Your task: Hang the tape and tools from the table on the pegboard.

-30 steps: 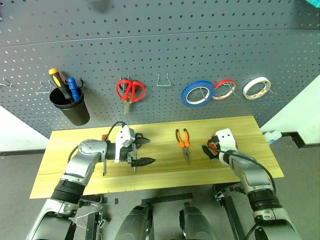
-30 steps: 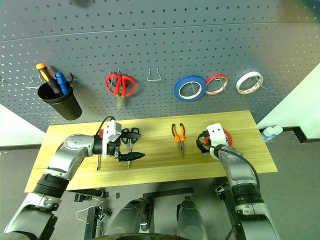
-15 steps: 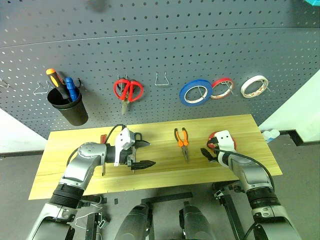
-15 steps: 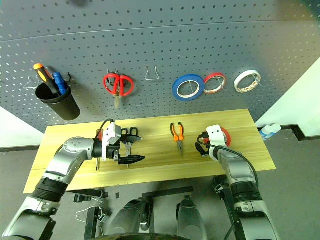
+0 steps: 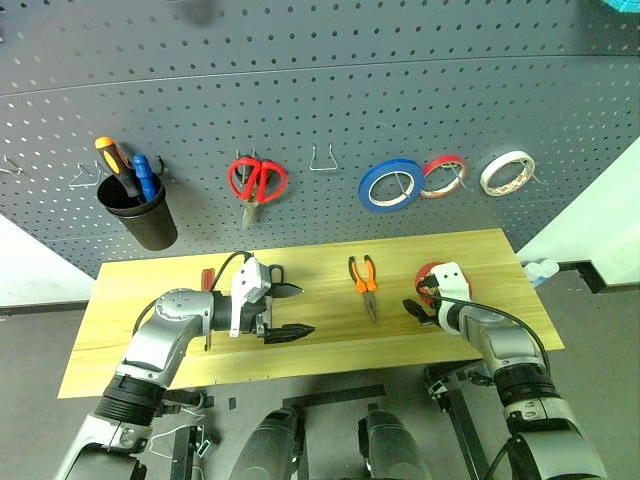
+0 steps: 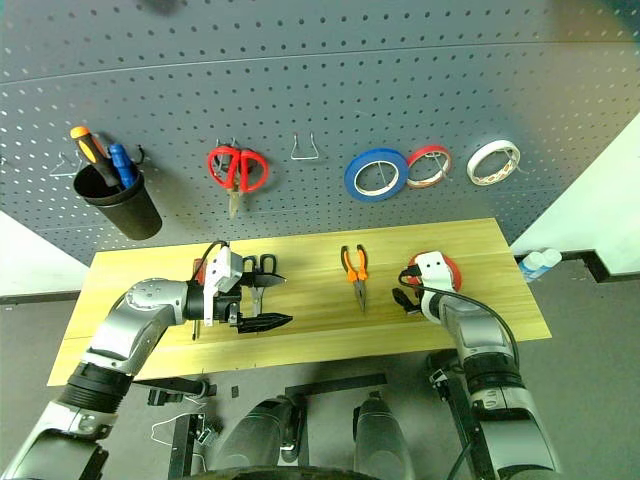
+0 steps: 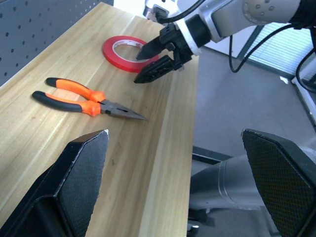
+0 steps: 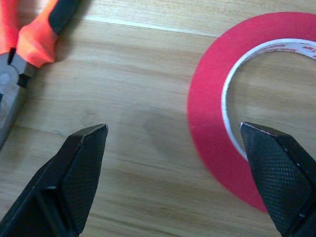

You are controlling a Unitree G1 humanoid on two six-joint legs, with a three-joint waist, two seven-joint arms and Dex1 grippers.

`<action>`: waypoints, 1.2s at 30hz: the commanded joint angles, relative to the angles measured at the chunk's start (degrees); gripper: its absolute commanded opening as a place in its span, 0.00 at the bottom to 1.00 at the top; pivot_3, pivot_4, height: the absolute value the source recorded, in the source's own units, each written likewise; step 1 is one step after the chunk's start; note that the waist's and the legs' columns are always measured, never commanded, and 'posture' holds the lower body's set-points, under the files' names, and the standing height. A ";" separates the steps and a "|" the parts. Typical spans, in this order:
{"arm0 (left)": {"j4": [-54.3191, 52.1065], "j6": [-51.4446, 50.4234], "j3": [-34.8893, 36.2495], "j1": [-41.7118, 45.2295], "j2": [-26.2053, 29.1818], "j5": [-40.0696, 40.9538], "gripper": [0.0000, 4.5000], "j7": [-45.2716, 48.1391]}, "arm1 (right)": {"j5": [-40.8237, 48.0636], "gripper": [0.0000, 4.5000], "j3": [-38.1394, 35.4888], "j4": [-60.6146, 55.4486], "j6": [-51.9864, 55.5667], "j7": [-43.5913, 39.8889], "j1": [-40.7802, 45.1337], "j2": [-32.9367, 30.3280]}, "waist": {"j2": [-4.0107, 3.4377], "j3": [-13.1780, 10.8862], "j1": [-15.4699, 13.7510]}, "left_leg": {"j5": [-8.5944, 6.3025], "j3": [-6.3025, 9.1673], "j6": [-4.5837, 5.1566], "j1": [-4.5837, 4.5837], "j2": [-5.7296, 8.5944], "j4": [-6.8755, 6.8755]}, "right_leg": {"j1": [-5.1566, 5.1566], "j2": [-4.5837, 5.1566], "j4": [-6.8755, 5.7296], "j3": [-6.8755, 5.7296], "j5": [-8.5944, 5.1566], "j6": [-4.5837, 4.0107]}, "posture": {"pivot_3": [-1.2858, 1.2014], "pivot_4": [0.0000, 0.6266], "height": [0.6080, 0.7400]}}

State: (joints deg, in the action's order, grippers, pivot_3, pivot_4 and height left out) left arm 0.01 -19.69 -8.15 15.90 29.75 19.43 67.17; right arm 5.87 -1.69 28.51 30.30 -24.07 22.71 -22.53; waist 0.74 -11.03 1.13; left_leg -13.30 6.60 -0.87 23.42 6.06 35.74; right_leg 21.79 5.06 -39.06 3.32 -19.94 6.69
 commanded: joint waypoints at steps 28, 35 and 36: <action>-11.99 -5.37 1.90 -5.11 2.80 5.06 1.00 -4.44 | -0.34 0.91 -2.00 15.93 -5.99 -3.11 6.57 -1.77 | 0.31 -0.68 -0.15 | -0.03 0.17 0.05 -0.08 -0.01 0.24 | -0.29 0.01 -0.01 -0.14 0.03 -0.02 | 0.54 0.40 1.00; -13.52 -6.14 1.90 -6.20 3.32 5.89 1.00 -5.49 | -0.66 0.45 -2.00 16.84 -6.55 -3.12 7.04 -2.03 | 0.41 -1.41 -0.13 | -0.03 0.22 0.05 -0.08 -0.01 0.23 | -0.32 0.02 0.03 -0.14 0.03 -0.03 | 0.54 0.41 1.00; -13.59 -6.20 1.85 -6.20 3.34 5.97 1.00 -5.56 | -0.71 0.37 -2.02 16.90 -6.60 -3.07 7.06 -2.02 | 0.39 -1.45 -0.14 | -0.03 0.22 0.05 -0.08 -0.01 0.23 | -0.32 0.02 0.03 -0.15 0.03 -0.04 | 0.54 0.41 1.00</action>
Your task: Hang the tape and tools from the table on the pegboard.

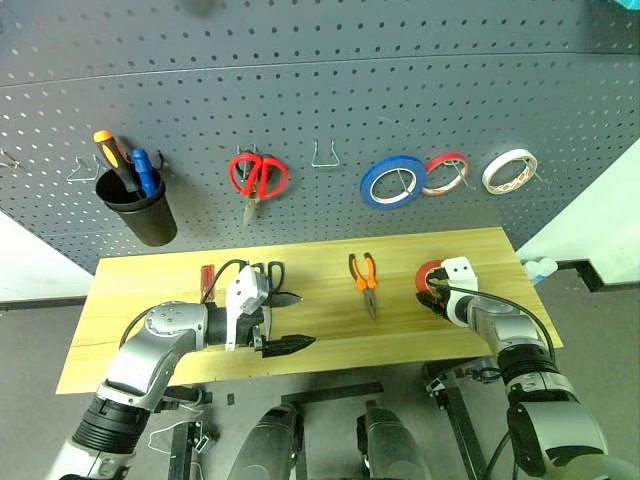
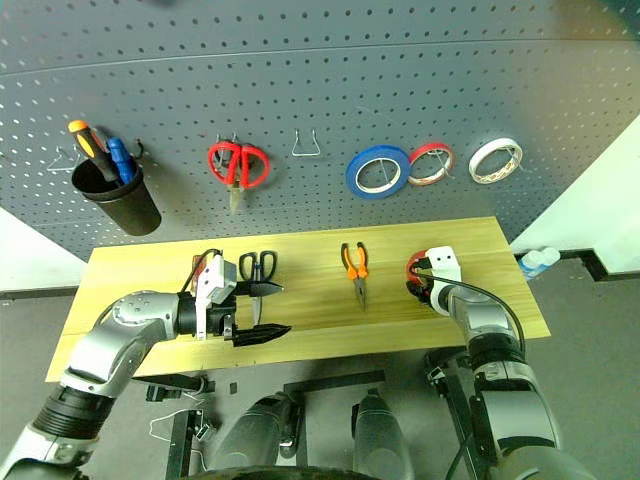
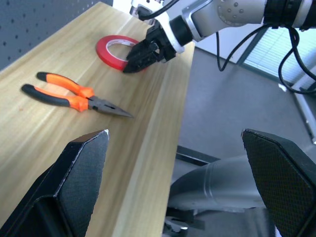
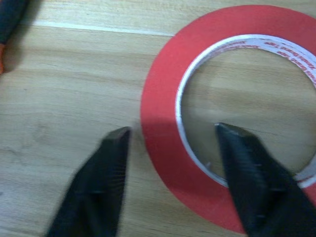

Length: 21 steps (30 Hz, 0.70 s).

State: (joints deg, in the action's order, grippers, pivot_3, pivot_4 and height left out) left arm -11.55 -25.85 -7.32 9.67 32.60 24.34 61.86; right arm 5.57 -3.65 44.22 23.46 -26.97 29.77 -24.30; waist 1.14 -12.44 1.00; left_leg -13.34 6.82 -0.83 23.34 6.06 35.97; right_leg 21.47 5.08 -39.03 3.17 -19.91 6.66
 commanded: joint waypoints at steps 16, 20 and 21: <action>0.28 1.31 0.23 1.49 -0.35 0.42 1.00 -0.27 | -0.35 0.15 -0.33 -2.37 1.06 -0.58 -1.05 -0.98 | 0.05 -0.24 -0.05 | 0.00 0.01 0.00 0.00 0.00 -0.02 | 0.00 0.01 0.04 -0.03 0.00 0.00 | 0.54 0.37 1.00; 1.60 2.11 0.00 2.46 -0.85 0.10 1.00 -0.25 | 0.63 0.15 -0.55 -11.37 4.79 -1.69 -4.00 -2.04 | 0.00 -0.27 -0.21 | 0.00 0.04 -0.01 0.05 0.01 -0.05 | 0.06 0.01 0.05 -0.07 0.00 0.00 | 0.53 0.35 1.00; 1.96 2.35 -0.08 2.65 -0.97 0.01 1.00 -0.23 | 0.97 0.15 -0.65 -14.07 5.99 -2.05 -5.03 -2.27 | -0.03 -0.29 -0.22 | 0.00 0.04 -0.01 0.08 0.02 -0.06 | 0.09 0.01 0.06 -0.09 0.00 0.00 | 0.53 0.34 1.00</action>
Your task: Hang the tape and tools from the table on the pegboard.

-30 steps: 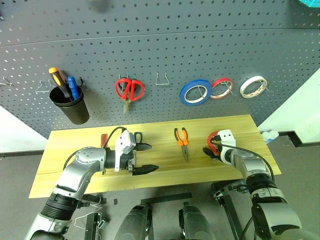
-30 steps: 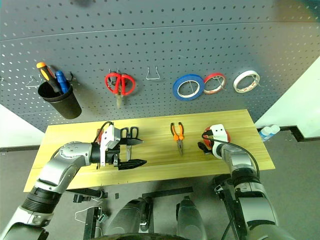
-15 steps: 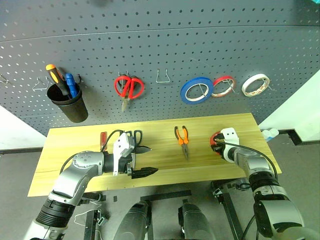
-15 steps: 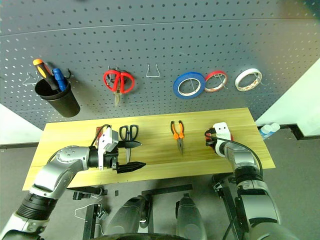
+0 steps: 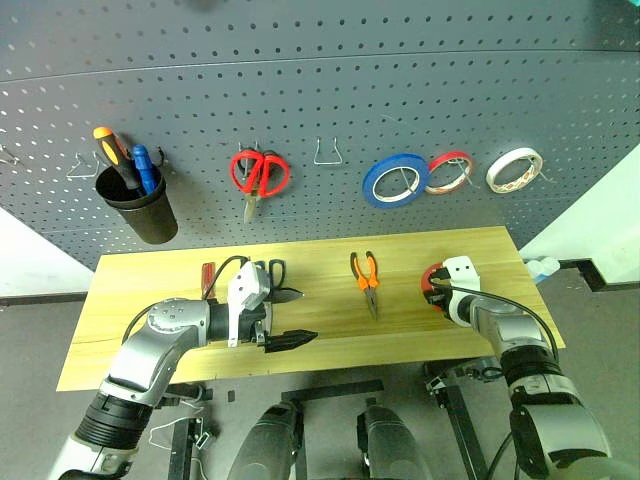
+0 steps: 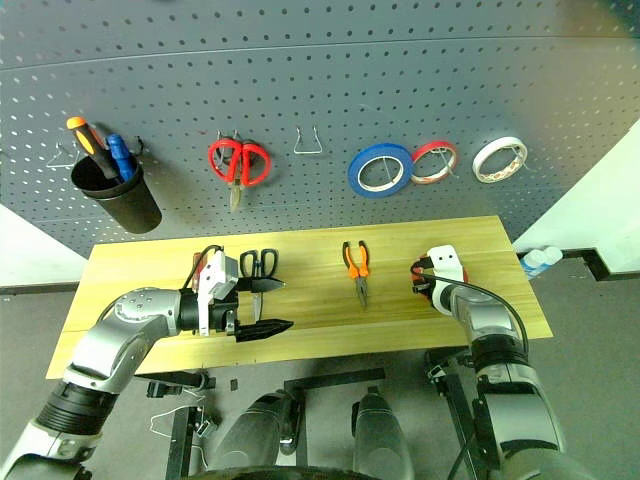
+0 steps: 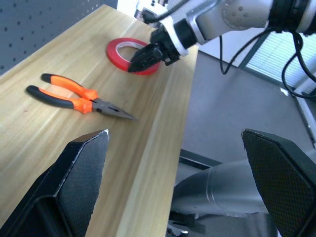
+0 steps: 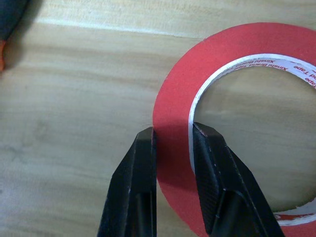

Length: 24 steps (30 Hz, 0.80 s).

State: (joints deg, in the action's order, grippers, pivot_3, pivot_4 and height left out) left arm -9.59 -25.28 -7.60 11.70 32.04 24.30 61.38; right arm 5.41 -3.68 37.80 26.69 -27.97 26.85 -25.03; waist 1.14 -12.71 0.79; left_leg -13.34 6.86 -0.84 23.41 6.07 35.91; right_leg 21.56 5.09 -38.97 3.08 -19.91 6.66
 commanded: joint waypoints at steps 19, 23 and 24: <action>3.08 7.59 3.14 0.85 0.02 1.57 1.00 1.93 | 9.08 0.15 -5.33 -55.97 26.05 -1.13 -20.89 -6.08 | -0.04 0.01 -0.10 | 0.01 -0.01 -0.02 0.16 0.05 -0.07 | 0.20 0.04 0.02 -0.04 0.00 0.01 | 0.52 0.25 1.00; 1.36 9.95 6.90 -2.63 0.05 5.47 1.00 4.54 | 11.04 0.15 -7.30 -59.83 25.44 -2.97 -23.94 -7.67 | -0.09 0.13 -0.05 | 0.01 -0.02 -0.03 0.16 0.04 -0.08 | 0.21 0.04 0.02 -0.04 0.00 0.01 | 0.52 0.22 1.00; 1.19 10.73 7.64 -3.65 0.27 5.61 1.00 4.83 | 11.70 0.15 -8.02 -60.84 25.09 -3.58 -24.83 -8.08 | -0.11 0.19 -0.08 | 0.01 -0.02 -0.04 0.16 0.04 -0.08 | 0.22 0.04 0.02 -0.04 0.00 0.01 | 0.52 0.21 1.00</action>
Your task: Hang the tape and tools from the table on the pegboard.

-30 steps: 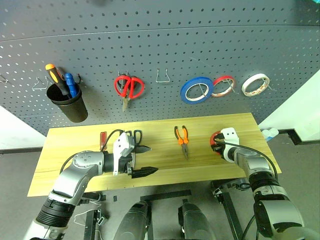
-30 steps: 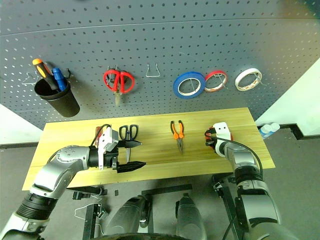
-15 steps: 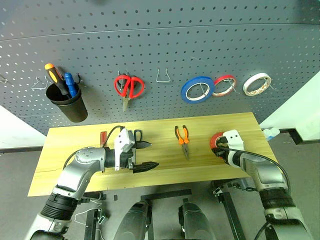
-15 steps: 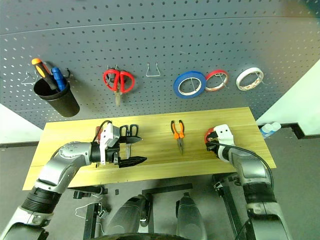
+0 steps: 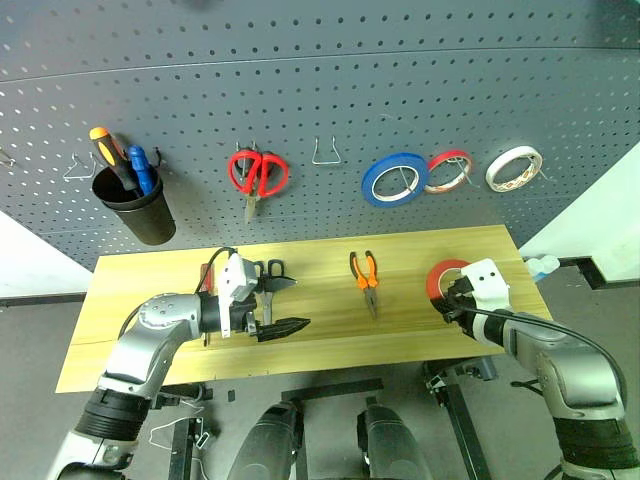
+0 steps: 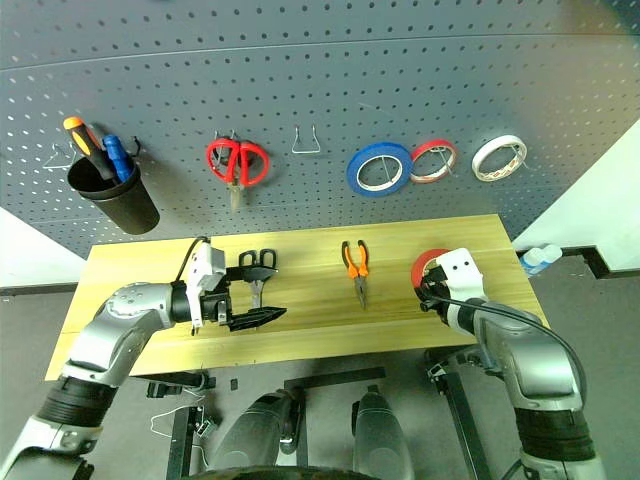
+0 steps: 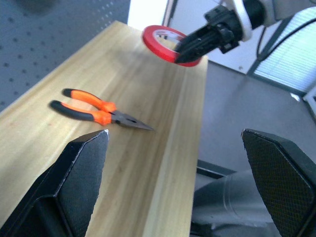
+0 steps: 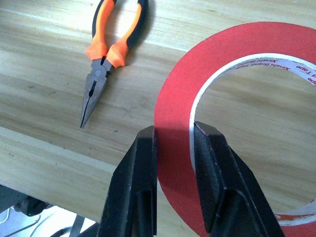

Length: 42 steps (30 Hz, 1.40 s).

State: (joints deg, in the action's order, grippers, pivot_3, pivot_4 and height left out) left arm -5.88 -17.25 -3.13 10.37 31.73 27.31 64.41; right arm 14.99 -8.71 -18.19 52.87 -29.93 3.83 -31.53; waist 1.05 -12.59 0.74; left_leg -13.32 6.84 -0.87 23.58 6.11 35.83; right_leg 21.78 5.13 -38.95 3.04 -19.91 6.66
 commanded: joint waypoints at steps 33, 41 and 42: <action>-4.62 9.14 7.29 -5.39 -1.63 4.40 1.00 0.59 | 7.89 0.15 -11.43 -7.74 -19.53 4.74 6.23 1.17 | -0.21 4.43 -0.11 | 0.00 0.02 0.01 -0.24 -0.01 0.25 | -0.38 -0.06 -0.01 -0.05 0.09 0.09 | 0.52 0.14 1.00; -5.93 8.06 7.31 -5.84 -0.94 4.65 1.00 0.10 | 5.48 0.15 -9.25 0.58 -24.00 7.04 10.06 2.85 | -0.22 4.43 -0.07 | 0.00 0.02 0.01 -0.25 -0.02 0.23 | -0.37 -0.07 -0.04 -0.04 0.10 0.07 | 0.52 0.17 1.00; -6.05 7.90 7.30 -5.90 -0.91 4.66 1.00 0.02 | 5.24 0.15 -9.05 1.55 -24.55 6.98 10.38 2.91 | -0.22 4.42 -0.07 | 0.00 0.02 0.01 -0.25 -0.02 0.23 | -0.37 -0.07 -0.03 -0.04 0.10 0.07 | 0.52 0.18 1.00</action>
State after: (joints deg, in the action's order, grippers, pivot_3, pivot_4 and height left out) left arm -9.84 -9.41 3.63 4.68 30.35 30.73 64.62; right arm 20.75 -17.81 -17.04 30.77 -23.01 12.74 -28.57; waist 0.83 -8.16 0.67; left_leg -13.32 6.86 -0.86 23.33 6.09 36.07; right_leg 21.41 5.06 -38.99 3.00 -19.81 6.73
